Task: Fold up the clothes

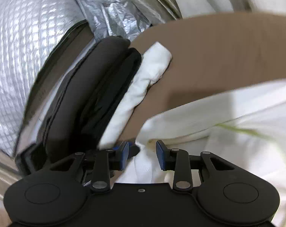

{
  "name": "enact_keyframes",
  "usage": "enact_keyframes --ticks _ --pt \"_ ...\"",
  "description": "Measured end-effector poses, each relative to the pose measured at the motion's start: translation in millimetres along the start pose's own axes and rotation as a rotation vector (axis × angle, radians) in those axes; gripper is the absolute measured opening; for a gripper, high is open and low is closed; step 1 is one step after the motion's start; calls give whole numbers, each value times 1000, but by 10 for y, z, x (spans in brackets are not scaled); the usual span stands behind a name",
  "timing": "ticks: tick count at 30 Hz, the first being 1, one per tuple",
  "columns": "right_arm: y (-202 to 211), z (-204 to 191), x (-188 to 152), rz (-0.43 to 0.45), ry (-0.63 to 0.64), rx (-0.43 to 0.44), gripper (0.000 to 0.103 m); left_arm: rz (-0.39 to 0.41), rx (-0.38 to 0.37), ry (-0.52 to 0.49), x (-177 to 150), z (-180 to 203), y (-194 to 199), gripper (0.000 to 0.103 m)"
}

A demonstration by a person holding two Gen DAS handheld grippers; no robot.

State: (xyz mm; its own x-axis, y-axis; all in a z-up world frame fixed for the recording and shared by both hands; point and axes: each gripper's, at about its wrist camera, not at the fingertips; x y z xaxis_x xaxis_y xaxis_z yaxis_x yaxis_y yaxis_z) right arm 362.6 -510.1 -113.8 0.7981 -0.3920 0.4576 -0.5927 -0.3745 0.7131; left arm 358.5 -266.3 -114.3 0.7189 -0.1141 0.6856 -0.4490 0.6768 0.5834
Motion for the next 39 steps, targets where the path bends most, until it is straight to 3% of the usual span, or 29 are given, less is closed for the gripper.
enact_keyframes --ticks 2,7,11,14,16,17,18,24,27,29,33,36,39 --pt "-180 31 -23 -11 -90 33 38 0 -22 34 -46 -42 50 20" --pt "-537 -16 -14 -70 -234 1 39 -9 -29 13 -95 -30 39 20" --pt "-468 -31 -11 -36 -242 -40 51 11 -63 32 -81 -52 85 20" --pt "-473 -93 33 -29 -190 -58 53 57 -76 35 -89 -33 89 20" --pt "-468 -177 86 -4 -146 -60 44 77 -91 34 -91 -22 87 20" --pt "-466 -219 113 9 -124 -60 21 86 -92 20 -87 -12 96 20" --pt "-463 -262 140 22 -102 -60 8 94 -93 6 -82 -2 105 20" --pt "-230 -532 288 148 22 -16 7 137 -118 -4 32 11 177 21" --pt "-60 -665 333 188 107 -21 7 155 -167 -10 123 119 171 21" --pt "11 -747 329 183 171 -59 7 171 -191 -29 164 215 164 26" --pt "144 -783 208 136 207 -49 7 181 -233 -28 165 281 111 32" --pt "165 -708 108 93 178 18 7 139 -273 -51 93 309 -21 42" --pt "135 -700 65 62 192 16 7 86 -325 -52 61 349 -163 46"
Point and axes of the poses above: each gripper's, at about its wrist camera, not at the fingertips, and y roughly against the way its jaws point, z to its right, x to its top, and after that the axes turned 15 degrees about -x, right-handed
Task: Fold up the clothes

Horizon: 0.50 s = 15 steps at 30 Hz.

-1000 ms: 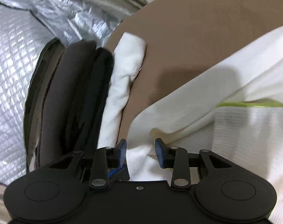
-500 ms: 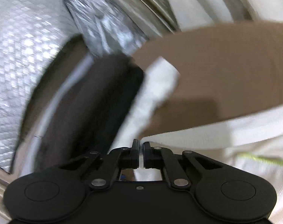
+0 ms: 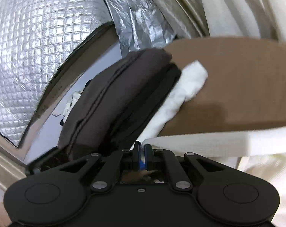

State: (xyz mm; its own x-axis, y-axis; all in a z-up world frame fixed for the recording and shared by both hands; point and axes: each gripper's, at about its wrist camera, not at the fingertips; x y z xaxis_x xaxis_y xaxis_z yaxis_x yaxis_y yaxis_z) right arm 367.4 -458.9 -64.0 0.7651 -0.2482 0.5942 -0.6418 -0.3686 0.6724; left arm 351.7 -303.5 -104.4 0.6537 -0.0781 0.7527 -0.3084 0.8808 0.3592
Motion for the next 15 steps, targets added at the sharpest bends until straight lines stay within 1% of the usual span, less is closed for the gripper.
enact_keyframes --ticks 1,2,3,5,6,7,8,10,14,15 --pt "-9 -1 -14 -10 5 0 7 -1 0 0 -8 2 -29 48" --pt "-19 -1 -29 -21 11 0 7 11 18 -4 -12 -8 -50 48" --pt "-28 -2 -43 -31 16 -1 7 23 36 -8 -16 -18 -71 45" --pt "-47 -3 -72 -52 26 -1 8 22 68 13 -46 -92 -54 14" --pt "-57 -4 -87 -63 32 -1 11 10 71 42 -28 -157 -90 4" --pt "-66 -5 -101 -73 37 -2 11 -2 75 68 -8 -219 -124 4" --pt "5 48 -105 -64 38 -12 11 -7 82 75 20 -257 -153 4" --pt "185 199 -103 -37 35 -65 14 -10 91 49 105 -250 -209 4" --pt "472 726 -247 -44 22 -277 15 -31 99 -4 335 -228 -330 4" --pt "536 882 -305 -49 1 -326 15 -34 99 -7 413 -240 -364 4"
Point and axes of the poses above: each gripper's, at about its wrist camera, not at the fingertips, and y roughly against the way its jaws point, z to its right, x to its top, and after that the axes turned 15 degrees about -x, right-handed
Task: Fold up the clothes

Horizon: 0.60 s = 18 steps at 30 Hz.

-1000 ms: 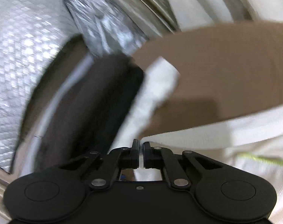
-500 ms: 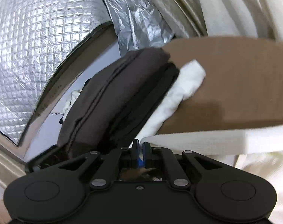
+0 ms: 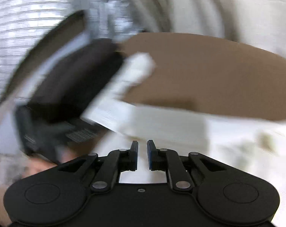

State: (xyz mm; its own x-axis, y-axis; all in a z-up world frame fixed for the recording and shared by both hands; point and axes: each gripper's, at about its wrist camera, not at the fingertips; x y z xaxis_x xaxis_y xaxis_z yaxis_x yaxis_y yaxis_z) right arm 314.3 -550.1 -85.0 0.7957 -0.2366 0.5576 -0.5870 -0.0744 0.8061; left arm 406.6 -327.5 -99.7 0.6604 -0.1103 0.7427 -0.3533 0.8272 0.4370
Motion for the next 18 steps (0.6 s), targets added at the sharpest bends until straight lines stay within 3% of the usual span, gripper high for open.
enact_keyframes --ticks 1,3,7,10,12,18 --pt "7 170 -61 -10 -23 -47 15 -2 1 -3 79 -9 -33 4" --pt "1 527 -178 -15 -83 -165 25 -7 6 -8 242 -28 -110 4" --pt "-69 919 -180 71 -156 -373 25 -40 78 -30 603 -71 -521 4" --pt "-212 948 27 87 -84 -426 34 -104 69 28 678 -179 -808 4" --pt "-343 959 146 94 -71 -452 54 -134 73 72 650 -276 -944 4" --pt "-618 968 466 176 -171 -594 52 -112 55 103 577 -401 -904 4"
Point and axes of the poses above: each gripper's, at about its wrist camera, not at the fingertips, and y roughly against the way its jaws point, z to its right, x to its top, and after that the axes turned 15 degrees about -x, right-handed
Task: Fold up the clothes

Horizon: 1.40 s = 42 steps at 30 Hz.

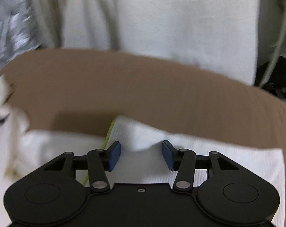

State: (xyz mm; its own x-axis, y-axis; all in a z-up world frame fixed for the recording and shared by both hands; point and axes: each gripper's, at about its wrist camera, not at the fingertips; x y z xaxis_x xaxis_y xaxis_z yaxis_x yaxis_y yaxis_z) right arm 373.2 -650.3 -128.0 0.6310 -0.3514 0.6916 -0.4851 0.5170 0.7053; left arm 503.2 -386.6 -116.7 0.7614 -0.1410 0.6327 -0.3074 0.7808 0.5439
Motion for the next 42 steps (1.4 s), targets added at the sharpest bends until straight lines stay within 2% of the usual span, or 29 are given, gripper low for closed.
enact_keyframes --ticks 1,3,6,8,11,12,16,20,21,24,26,28,30,31,32,33,35,36,37,38,40,42 --pt "31 7 43 27 -50 -37 53 6 -4 3 -12 -19 15 4" --pt "176 4 73 87 -100 -9 53 18 -13 8 -35 -57 46 5" --pt "432 -79 25 69 -109 277 52 43 -31 17 -18 -68 87 6" --pt "477 -197 -45 -31 -45 437 50 72 -29 25 -4 -67 146 6" --pt "455 -325 -234 -181 -4 467 51 101 -18 36 4 -68 215 10" --pt "490 -350 -312 -200 11 484 52 99 -12 37 5 -66 214 10" --pt "835 -489 -571 -171 160 565 52 62 53 8 -28 -67 144 10" --pt "1238 -647 -754 -95 410 590 52 35 109 -11 -49 -36 101 10" --pt "1296 -645 -748 -80 429 599 53 34 110 -6 -44 -30 96 10" --pt "1284 -508 -625 -93 307 667 56 46 91 20 -42 -25 93 10" --pt "1149 -400 -604 -125 209 678 55 63 81 33 -34 -30 81 18" --pt "974 -297 -644 -155 120 657 52 72 111 18 -20 -23 44 39" --pt "819 -208 -651 -171 6 660 36 69 142 -18 6 12 -32 47" --pt "755 -161 -650 -174 -46 666 31 59 133 -33 25 27 -87 49" --pt "694 -140 -644 -180 -87 666 19 49 120 -47 43 39 -143 50" --pt "654 -160 -638 -179 -97 655 12 35 90 -60 58 47 -201 53" --pt "640 -184 -627 -154 -87 624 8 -11 71 -90 77 74 -334 55" --pt "699 -172 -623 -126 -76 617 8 -18 69 -121 70 101 -382 50" --pt "760 -159 -620 -97 -67 611 8 -20 56 -170 50 138 -414 22" --pt "829 -132 -608 -61 -68 613 8 -28 58 -215 31 174 -434 1" --pt "925 -51 -564 22 -75 547 7 -10 100 -275 1 240 -421 2" --pt "1018 31 -519 105 -82 476 7 97 149 -310 -23 297 -280 2"
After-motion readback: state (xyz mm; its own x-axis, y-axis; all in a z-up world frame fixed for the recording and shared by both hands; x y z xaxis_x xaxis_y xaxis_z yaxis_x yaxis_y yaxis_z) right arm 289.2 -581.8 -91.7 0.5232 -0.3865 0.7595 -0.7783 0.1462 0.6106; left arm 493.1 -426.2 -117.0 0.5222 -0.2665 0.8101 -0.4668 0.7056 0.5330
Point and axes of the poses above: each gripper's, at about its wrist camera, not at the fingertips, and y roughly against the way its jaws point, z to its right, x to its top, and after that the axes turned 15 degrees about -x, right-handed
